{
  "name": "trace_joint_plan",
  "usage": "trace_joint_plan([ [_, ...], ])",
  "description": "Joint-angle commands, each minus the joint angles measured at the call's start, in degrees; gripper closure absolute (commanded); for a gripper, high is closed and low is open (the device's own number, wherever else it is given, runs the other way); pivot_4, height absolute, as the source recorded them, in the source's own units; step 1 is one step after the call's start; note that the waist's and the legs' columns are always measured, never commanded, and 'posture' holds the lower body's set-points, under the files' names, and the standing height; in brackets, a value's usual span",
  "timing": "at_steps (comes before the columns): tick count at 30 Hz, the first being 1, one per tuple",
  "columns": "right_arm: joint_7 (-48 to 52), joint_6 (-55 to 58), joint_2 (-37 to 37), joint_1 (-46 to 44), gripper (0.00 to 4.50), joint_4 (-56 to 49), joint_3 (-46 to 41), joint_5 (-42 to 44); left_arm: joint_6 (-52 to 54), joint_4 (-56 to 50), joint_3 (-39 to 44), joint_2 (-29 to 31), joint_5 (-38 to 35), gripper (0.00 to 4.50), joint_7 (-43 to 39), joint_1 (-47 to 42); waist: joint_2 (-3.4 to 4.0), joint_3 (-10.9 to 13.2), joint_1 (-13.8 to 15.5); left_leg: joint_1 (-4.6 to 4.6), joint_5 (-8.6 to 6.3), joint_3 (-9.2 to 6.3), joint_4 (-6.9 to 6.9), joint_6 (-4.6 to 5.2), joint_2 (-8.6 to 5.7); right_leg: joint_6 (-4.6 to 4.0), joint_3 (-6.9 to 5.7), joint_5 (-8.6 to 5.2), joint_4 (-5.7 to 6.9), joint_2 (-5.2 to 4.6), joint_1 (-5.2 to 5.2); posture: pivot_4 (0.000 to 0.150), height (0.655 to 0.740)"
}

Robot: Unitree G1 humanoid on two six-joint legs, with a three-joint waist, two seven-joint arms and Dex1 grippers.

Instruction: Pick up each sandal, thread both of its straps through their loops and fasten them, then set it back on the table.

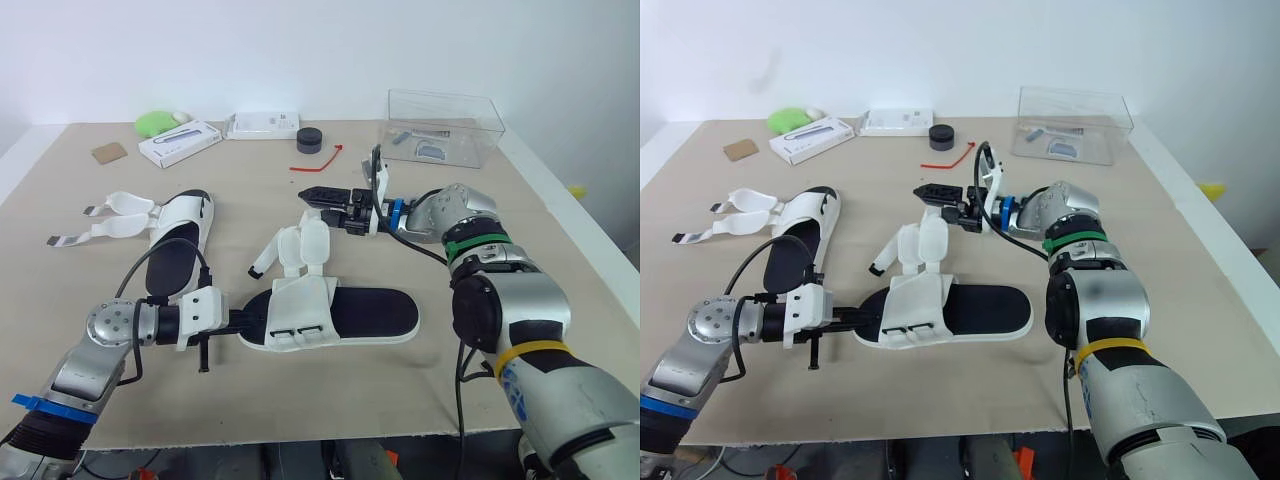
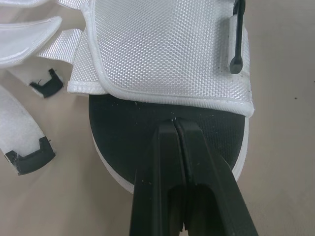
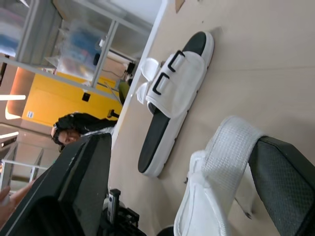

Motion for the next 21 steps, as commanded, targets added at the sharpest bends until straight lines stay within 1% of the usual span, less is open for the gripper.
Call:
trace_joint_plan([
  [1, -0.2, -2.16, 0.77, -2.16, 0.0, -0.28, -1.36, -0.61, -0.5, -0.37, -0.26, 0.05, 0.46, 4.47, 0.1, 0.3, 0.0, 0.0, 0.0, 0.0, 0.0, 0.0, 0.0, 0.0, 0.0, 0.0, 0.0, 0.0, 0.0, 0.01, 0.0, 0.15, 0.74],
  [6, -0.79, -3.42, 1.57, -2.01, 0.0, 0.54, -1.93, -1.37, -0.55, -0.29, -0.42, -0.29, 0.63, 4.47, 0.25, 0.25, 0.0, 0.0, 0.0, -0.01, 0.0, 0.0, 0.0, 0.0, 0.0, 0.0, -0.01, 0.0, 0.0, 0.03, 0.0, 0.15, 0.74],
  [9, -0.7, -3.84, 1.82, -2.12, 0.82, 0.73, -2.25, -1.48, -0.51, -0.52, -0.51, -0.35, 0.68, 4.5, 0.28, 0.48, 0.0, 0.0, 0.0, -0.01, 0.0, 0.0, 0.0, 0.0, -0.03, 0.01, 0.0, -0.01, 0.0, -0.01, 0.0, 0.15, 0.74],
  [10, -0.42, -4.02, 1.83, -2.18, 1.4, 0.73, -2.3, -1.55, -0.49, -0.6, -0.54, -0.36, 0.69, 4.5, 0.28, 0.58, 0.0, 0.0, 0.0, -0.02, 0.0, 0.0, 0.0, 0.0, -0.03, 0.02, 0.0, -0.01, -0.01, -0.01, 0.0, 0.15, 0.74],
  [11, -0.15, -4.24, 1.82, -2.25, 1.71, 0.71, -2.32, -1.64, -0.5, -0.62, -0.57, -0.36, 0.72, 4.5, 0.29, 0.64, 0.0, 0.0, 0.01, -0.02, 0.0, 0.0, 0.0, 0.0, -0.03, 0.03, 0.0, -0.01, -0.01, -0.01, 0.0, 0.15, 0.74],
  [12, -0.02, -4.44, 1.77, -2.34, 2.3, 0.72, -2.43, -1.68, -0.53, -0.59, -0.6, -0.37, 0.75, 4.5, 0.28, 0.67, 0.0, 0.0, 0.01, -0.02, 0.0, 0.0, 0.0, 0.0, -0.03, 0.03, -0.01, -0.01, -0.01, -0.01, 0.0, 0.15, 0.74],
  [15, 0.65, -4.88, 1.53, -2.5, 3.73, 0.58, -2.74, -1.95, -0.55, -0.76, -0.68, -0.4, 0.8, 4.5, 0.36, 0.95, 0.0, 0.0, 0.01, -0.02, 0.0, -0.01, 0.0, 0.0, -0.03, 0.03, -0.01, -0.01, -0.01, -0.01, 0.0, 0.15, 0.74],
  [16, 1.07, -5.34, 1.44, -2.5, 4.34, 0.4, -2.69, -2.17, -0.54, -0.83, -0.71, -0.41, 0.79, 4.5, 0.38, 1.0, 0.0, 0.0, 0.01, -0.02, 0.0, -0.01, 0.0, 0.0, -0.03, 0.03, -0.01, -0.01, -0.01, -0.01, 0.0, 0.15, 0.74],
  [17, 1.59, -5.83, 1.35, -2.52, 4.47, 0.18, -2.64, -2.34, -0.53, -0.85, -0.75, -0.43, 0.77, 4.5, 0.4, 1.0, 0.0, 0.0, 0.01, -0.02, 0.0, -0.01, 0.0, 0.0, -0.03, 0.03, -0.01, -0.01, -0.01, -0.01, 0.0, 0.15, 0.74],
  [21, 4.63, -8.06, 0.97, -2.74, 4.47, -1.66, -2.21, -2.69, -0.67, -0.92, -0.85, -0.4, 0.7, 4.5, 0.46, 1.09, 0.0, 0.0, 0.01, -0.01, 0.0, 0.0, 0.0, 0.0, -0.03, 0.03, -0.01, -0.01, -0.01, 0.0, 0.0, 0.15, 0.74],
])
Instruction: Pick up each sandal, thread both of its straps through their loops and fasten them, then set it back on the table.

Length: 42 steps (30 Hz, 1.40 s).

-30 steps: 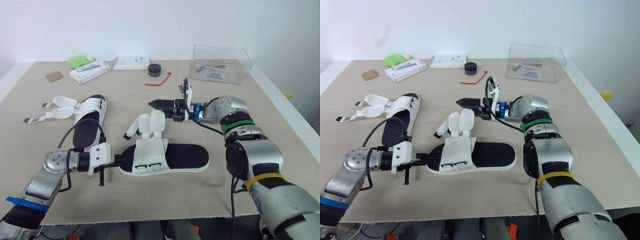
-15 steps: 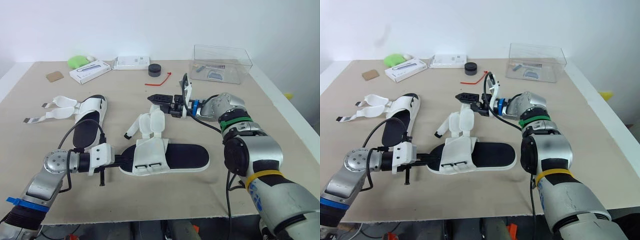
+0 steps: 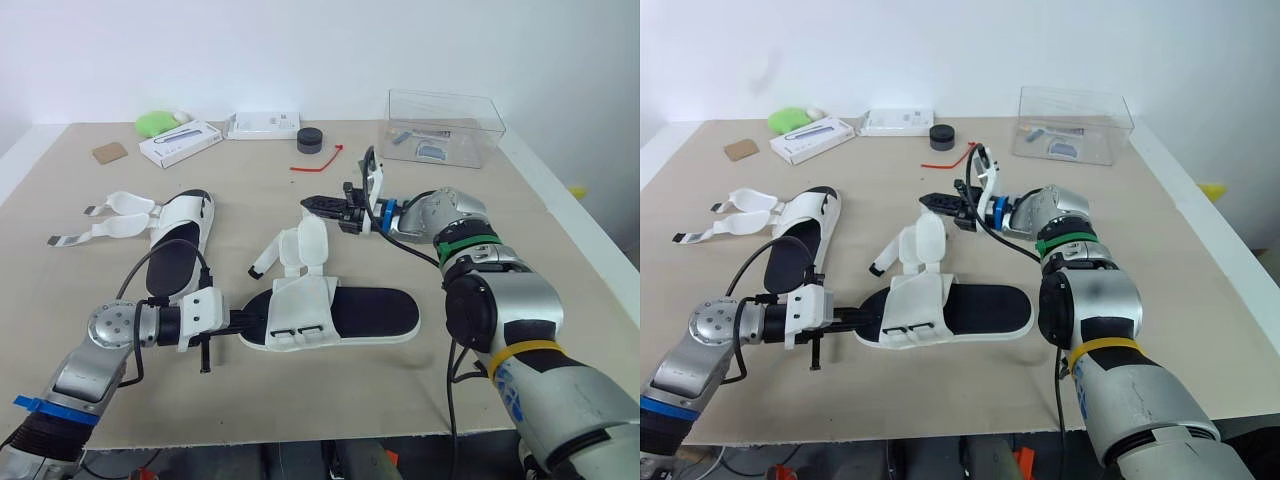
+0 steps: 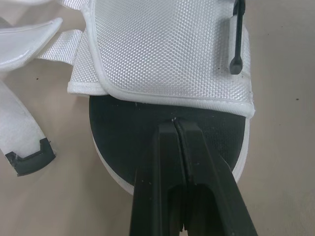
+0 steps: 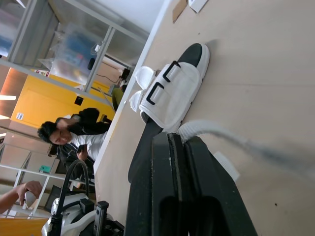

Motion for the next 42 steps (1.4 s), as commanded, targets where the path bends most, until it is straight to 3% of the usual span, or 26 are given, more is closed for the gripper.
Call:
trace_joint_plan([
  [1, 4.68, -3.31, -0.8, -2.57, 4.47, -4.23, -0.22, 0.14, -0.05, -0.86, -0.78, 0.05, 0.59, 4.5, -0.02, 0.66, 0.0, 0.0, 0.0, 0.0, 0.0, 0.0, 0.0, 0.0, 0.0, 0.0, 0.0, 0.0, 0.0, 0.01, 0.0, 0.15, 0.74],
  [5, 9.91, -9.1, -0.96, -0.95, 4.47, -9.82, 2.26, -1.34, -0.12, -0.68, -0.85, 0.13, 0.62, 4.5, -0.07, 0.58, 0.03, 0.02, 0.0, 0.0, 0.0, -0.01, 0.0, 0.0, 0.0, 0.0, 0.0, 0.0, 0.0, 0.03, -0.01, 0.15, 0.74],
  [9, 16.82, -27.13, -0.7, 9.17, 4.47, -26.42, 9.15, -5.47, -0.1, -0.71, -1.05, 0.27, 0.52, 4.5, -0.11, 0.58, 0.03, 0.02, 0.03, -0.02, -0.01, -0.07, -0.04, -0.01, 0.0, 0.08, -0.06, -0.05, -0.02, 0.03, 0.0, 0.15, 0.74],
  [12, 21.91, -51.7, -2.0, 22.89, 4.47, -43.97, 16.33, -11.25, -0.21, -0.22, -1.25, 0.27, 0.51, 4.5, -0.17, 0.22, 0.1, 0.02, 0.15, -0.04, -0.08, -0.08, -0.04, -0.14, 0.01, 0.09, -0.05, -0.06, 0.0, -0.12, -0.03, 0.15, 0.74],
  [15, 22.68, -65.47, -3.24, 29.34, 4.47, -49.03, 19.21, -14.37, -0.56, 1.01, -1.29, 0.35, 0.65, 4.5, -0.42, -0.7, 0.11, 0.02, 0.08, 0.0, -0.18, -0.06, -0.05, -0.19, -0.01, 0.17, -0.05, -0.12, 0.01, -0.14, -0.01, 0.15, 0.74],
  [29, 28.6, -94.94, -10.92, 38.05, 4.47, -58.55, 26.37, -12.38, -7.99, 13.79, -0.38, 1.57, 3.3, 4.5, -3.29, -9.95, 0.1, 0.03, 0.13, 0.35, -0.06, 0.05, 0.01, -0.24, 0.05, -0.09, 0.04, -0.28, 0.36, 0.22, 0.11, 0.15, 0.74],
  [35, 22.89, -117.11, -12.21, 32.03, 4.47, -47.65, 31.42, -29.59, -7.01, 12.52, -1.79, -0.49, 2.77, 4.5, -3.43, -10.51, 0.07, 0.05, 0.09, 0.55, -0.06, 0.15, 0.01, -0.23, 0.05, -0.04, 0.13, -0.37, 0.51, 0.24, 0.13, 0.15, 0.74],
  [38, 15.94, -127.38, -12.7, 27.55, 4.47, -40.93, 30.8, -42.78, -6.32, 11.79, -2.02, -0.98, 2.45, 4.5, -3.51, -10.27, 0.06, 0.05, 0.12, 0.67, -0.05, 0.24, 0.01, -0.24, 0.04, 0.13, 0.17, -0.45, 0.56, 0.24, 0.19, 0.15, 0.74],
  [42, 2.55, -132.53, -13.44, 23.07, 4.47, -35.79, 27.47, -59.2, -5.93, 11.38, -2.23, -1.14, 2.5, 4.5, -3.59, -9.97, 0.05, 0.04, 0.14, 0.7, -0.03, 0.39, 0.01, -0.27, 0.03, 0.06, 0.27, -0.41, 0.58, 0.22, 0.2, 0.15, 0.74],
])
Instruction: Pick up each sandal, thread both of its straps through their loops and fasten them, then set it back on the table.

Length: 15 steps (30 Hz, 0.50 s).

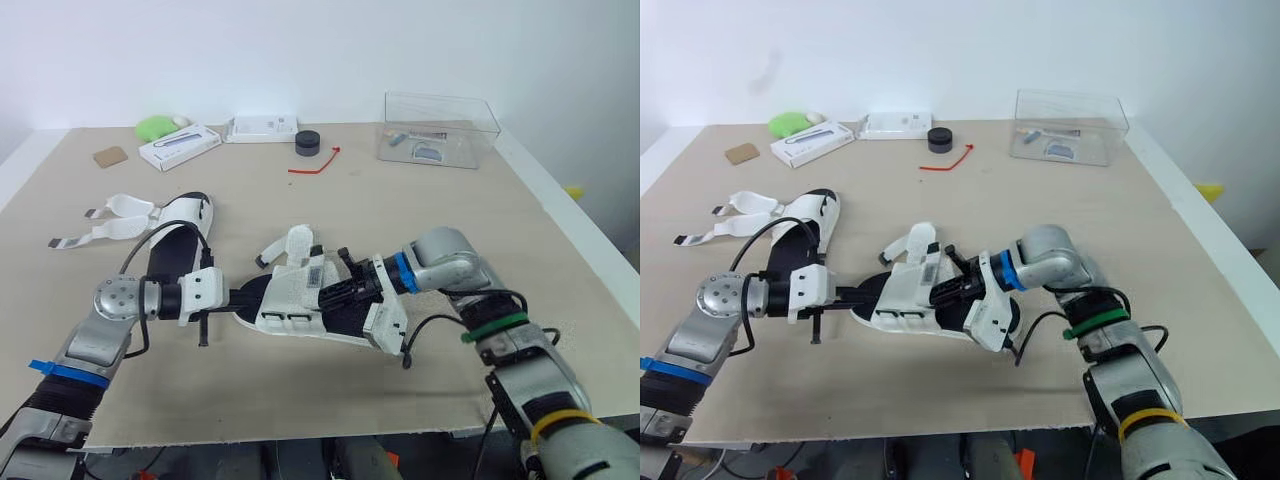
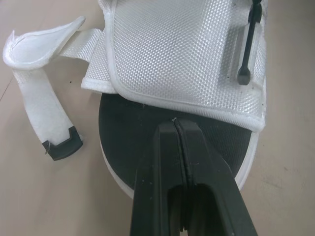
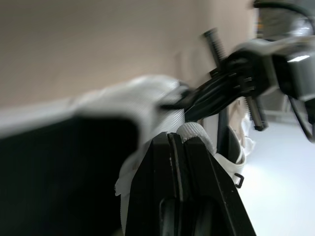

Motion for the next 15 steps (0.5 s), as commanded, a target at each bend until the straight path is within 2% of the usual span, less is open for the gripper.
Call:
trace_joint_plan([
  [1, -13.48, -4.38, -1.18, -3.77, 4.47, 2.52, -4.23, -15.18, 0.56, -1.5, -0.55, -0.25, -0.2, 4.5, -0.54, 0.41, 0.0, 0.0, 0.01, 0.0, 0.0, 0.12, 0.0, 0.0, 0.0, -0.2, 0.03, 0.11, 0.02, -0.02, -0.01, 0.15, 0.74],
  [4, -27.37, -4.11, -1.82, -5.86, 4.47, 0.32, -6.51, -26.72, 0.89, -1.56, -0.47, -0.31, -0.23, 4.5, -0.4, 0.53, 0.0, 0.0, 0.01, -0.01, 0.0, 0.26, -0.02, -0.01, -0.02, -0.19, 0.15, 0.11, 0.03, -0.09, -0.06, 0.15, 0.74],
  [8, -44.99, -2.49, -3.17, -7.86, 4.47, -3.84, -7.01, -37.1, 1.15, -1.55, -0.41, -0.36, -0.21, 4.5, -0.25, 0.77, 0.0, 0.0, -0.01, -0.01, 0.0, 0.33, -0.02, -0.01, -0.06, -0.16, 0.23, 0.1, 0.03, -0.1, -0.08, 0.15, 0.74],
  [15, -72.17, 2.15, -8.48, -10.82, 4.47, -9.04, -2.33, -50.29, 1.22, -1.03, -0.34, -0.64, -0.05, 4.5, -0.14, 0.56, -0.02, -0.01, -0.03, -0.02, 0.0, 0.35, -0.05, -0.01, -0.1, -0.14, 0.28, 0.08, 0.04, -0.07, -0.12, 0.15, 0.74],
])
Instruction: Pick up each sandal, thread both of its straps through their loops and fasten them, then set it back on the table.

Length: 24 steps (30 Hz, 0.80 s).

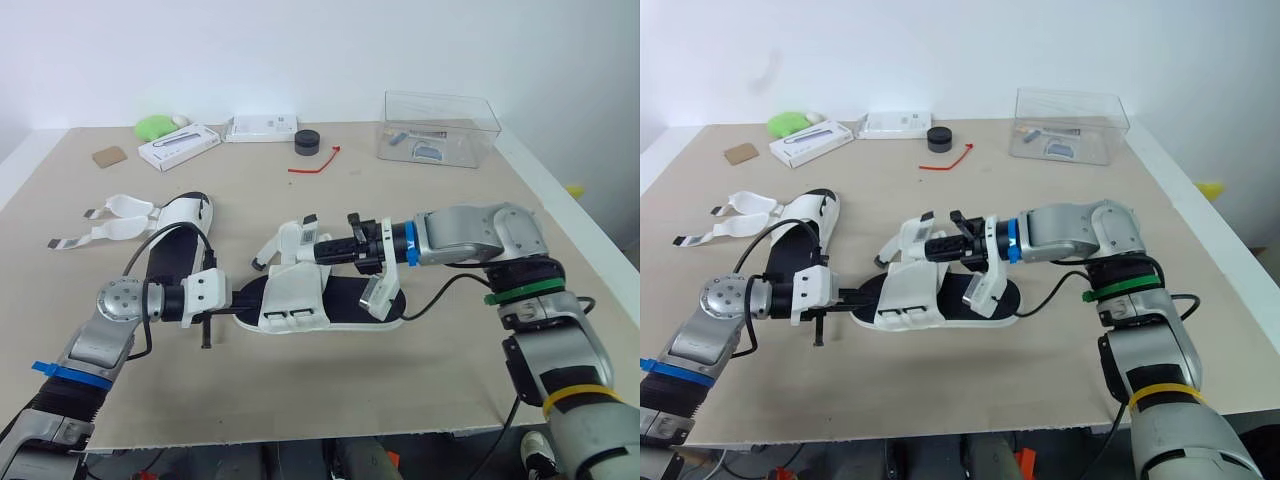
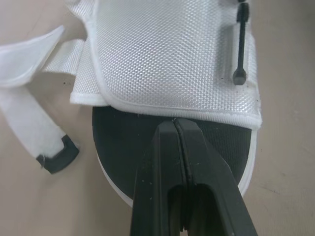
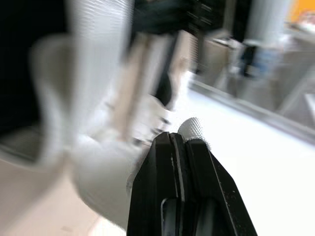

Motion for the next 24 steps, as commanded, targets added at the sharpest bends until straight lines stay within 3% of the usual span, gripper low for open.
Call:
trace_joint_plan([
  [1, -15.23, 4.17, -2.82, -2.92, 4.47, -4.43, 1.8, -5.59, 0.14, -0.24, -0.06, 0.01, 0.05, 4.5, -0.17, 0.17, -0.01, 0.0, -0.01, -0.01, 0.0, 0.0, -0.01, 0.0, -0.01, 0.01, 0.0, -0.01, 0.0, 0.0, 0.0, 0.15, 0.74],
  [5, -22.48, 6.13, -4.92, -3.58, 4.47, -5.34, 6.89, -8.87, -0.12, 0.15, -0.05, -0.16, 0.27, 4.5, 0.02, 0.16, -0.01, 0.0, -0.03, -0.03, -0.01, 0.03, -0.06, 0.01, -0.06, 0.08, 0.1, -0.06, -0.01, -0.04, -0.04, 0.15, 0.74],
  [8, -17.3, 2.55, -5.1, -3.72, 4.47, 1.07, 11.49, -3.64, -0.21, 0.19, -0.16, -0.23, 0.4, 4.5, 0.04, 0.25, -0.02, 0.0, -0.21, 0.01, -0.04, 0.04, -0.06, 0.05, -0.07, 0.11, 0.19, -0.07, -0.05, -0.02, -0.03, 0.15, 0.74],
  [13, -5.61, -6.85, -7.13, -3.91, 4.47, 10.01, 23.86, 20.1, -0.43, 0.31, -0.3, -0.18, 0.5, 4.5, -0.16, 0.64, -0.15, -0.04, -0.36, 0.06, -0.07, 0.06, -0.06, 0.1, -0.07, 0.14, 0.19, -0.05, -0.09, -0.03, 0.04, 0.15, 0.74],
  [19, 11.01, -1.18, -11.31, -3.46, 4.47, 8.21, 37.25, 45.77, -0.45, 0.55, -0.61, -0.29, 0.67, 4.5, -0.34, 0.53, -0.16, -0.03, -0.51, 0.16, -0.14, 0.08, -0.05, 0.23, -0.07, 0.2, 0.33, -0.02, -0.09, -0.05, 0.08, 0.15, 0.74],
  [21, 16.52, 1.76, -12.64, -3.1, 3.79, 5.97, 39.41, 52.6, -0.6, 0.78, -0.74, -0.33, 0.73, 4.5, -0.45, 0.43, -0.15, -0.03, -0.5, 0.18, -0.14, 0.08, -0.05, 0.23, -0.06, 0.21, 0.33, -0.02, -0.09, -0.07, 0.09, 0.15, 0.74],
  [22, 18.68, 3.02, -13.11, -2.91, 3.66, 4.74, 39.65, 54.95, -0.72, 0.97, -0.81, -0.34, 0.81, 4.5, -0.51, 0.35, -0.15, -0.03, -0.49, 0.19, -0.14, 0.09, -0.05, 0.24, -0.05, 0.21, 0.33, -0.02, -0.09, -0.15, 0.09, 0.15, 0.74],
  [24, 23.77, 6.25, -14.24, -2.03, 2.69, 1.47, 40.05, 60.89, -0.88, 1.27, -0.9, -0.41, 0.89, 4.5, -0.59, 0.2, -0.15, -0.03, -0.46, 0.2, -0.15, 0.08, -0.05, 0.25, -0.02, 0.21, 0.32, -0.02, -0.09, -0.21, 0.09, 0.15, 0.74],
])
